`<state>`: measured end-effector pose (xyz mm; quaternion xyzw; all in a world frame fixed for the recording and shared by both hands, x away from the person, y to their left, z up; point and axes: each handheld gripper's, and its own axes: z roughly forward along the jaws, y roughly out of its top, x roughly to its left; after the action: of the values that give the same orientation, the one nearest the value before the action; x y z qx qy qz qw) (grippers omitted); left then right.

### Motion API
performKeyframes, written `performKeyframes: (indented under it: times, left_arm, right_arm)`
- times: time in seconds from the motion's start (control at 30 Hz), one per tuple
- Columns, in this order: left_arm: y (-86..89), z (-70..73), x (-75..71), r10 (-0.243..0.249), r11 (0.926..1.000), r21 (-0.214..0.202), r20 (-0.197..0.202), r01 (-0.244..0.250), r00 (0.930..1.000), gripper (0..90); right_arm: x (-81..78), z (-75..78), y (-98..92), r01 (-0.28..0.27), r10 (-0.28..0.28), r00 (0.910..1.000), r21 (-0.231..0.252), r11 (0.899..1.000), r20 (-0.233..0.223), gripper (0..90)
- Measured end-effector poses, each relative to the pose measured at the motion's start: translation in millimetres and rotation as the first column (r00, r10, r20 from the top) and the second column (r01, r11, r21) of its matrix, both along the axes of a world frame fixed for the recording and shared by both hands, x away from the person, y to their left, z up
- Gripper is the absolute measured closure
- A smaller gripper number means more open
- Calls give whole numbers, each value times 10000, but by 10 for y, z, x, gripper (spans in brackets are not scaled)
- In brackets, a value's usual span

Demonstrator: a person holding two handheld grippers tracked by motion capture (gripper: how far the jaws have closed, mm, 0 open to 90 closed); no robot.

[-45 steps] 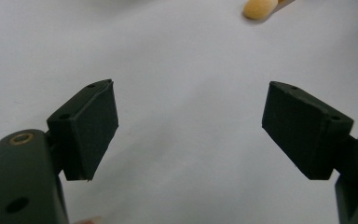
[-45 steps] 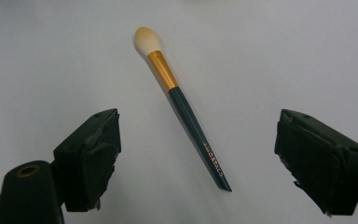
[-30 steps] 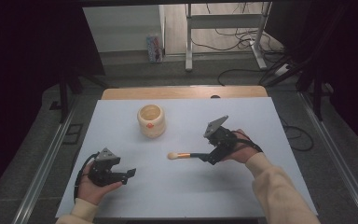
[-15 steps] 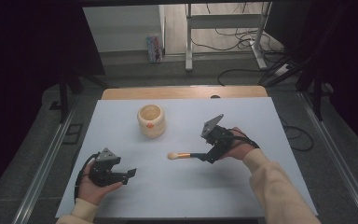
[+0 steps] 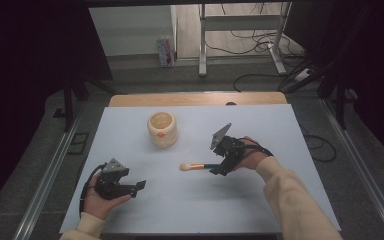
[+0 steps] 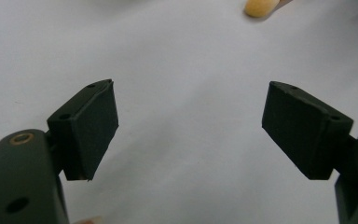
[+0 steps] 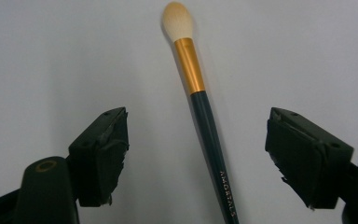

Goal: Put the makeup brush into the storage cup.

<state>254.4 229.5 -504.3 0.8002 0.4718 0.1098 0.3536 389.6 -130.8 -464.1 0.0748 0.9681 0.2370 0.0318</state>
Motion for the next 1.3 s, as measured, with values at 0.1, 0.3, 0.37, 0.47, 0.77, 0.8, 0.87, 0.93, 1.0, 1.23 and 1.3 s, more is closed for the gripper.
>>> performKeyframes:
  times: [0.1, 0.3, 0.37, 0.47, 0.77, 0.8, 0.87, 0.93, 1.0, 1.23, 1.3]
  left_arm:
    - [5, -2, 3, 9, 10000, -13, -9, -9, 10000, 194]
    - [9, -1, 1, 11, 10000, -4, -5, -11, 10000, 194]
    - [8, -2, 3, 1, 10000, -11, -14, -1, 10000, 194]
    - [3, 3, 5, -9, 10000, -83, -17, 9, 10000, 194]
    - [14, -1, 6, 18, 10000, -76, -28, -19, 10000, 194]
    - [14, -2, 6, 15, 10000, -75, -29, -15, 10000, 194]
    - [13, -2, 6, 15, 10000, -66, -28, -15, 10000, 194]
    - [14, -2, 8, -10, 10000, -51, -19, 10, 10000, 194]
    - [14, -3, 7, 18, 10000, -59, -31, -18, 10000, 194]
    - [15, -3, 7, 25, 10000, -59, -29, -26, 10000, 194]
    - [14, -3, 8, 28, 10000, -59, -30, -28, 10000, 194]
  right_arm:
    - [23, -35, 19, -139, 139, 9999, -110, 9998, -45, 266]
    - [63, -90, 4, -298, 289, 9994, -460, 9985, -197, 298]
    - [84, -94, -9, -214, 201, 9995, -521, 9984, -245, 314]
    - [124, -106, -15, -178, 162, 9994, -520, 9985, -310, 344]
    - [163, -208, 60, -545, 493, 9976, -1114, 9923, -489, 423]
    - [164, -227, 69, -578, 519, 9973, -1207, 9910, -512, 436]
    - [170, -253, 81, -647, 580, 9968, -1307, 9893, -546, 472]
    - [177, -270, 90, -725, 655, 9963, -1344, 9883, -559, 508]
    - [184, -284, 96, -746, 663, 9959, -1421, 9870, -623, 544]
    - [217, -321, 80, -800, 699, 9956, -1759, 9812, -625, 635]
    - [218, -338, 82, -840, 725, 9951, -1861, 9789, -678, 656]
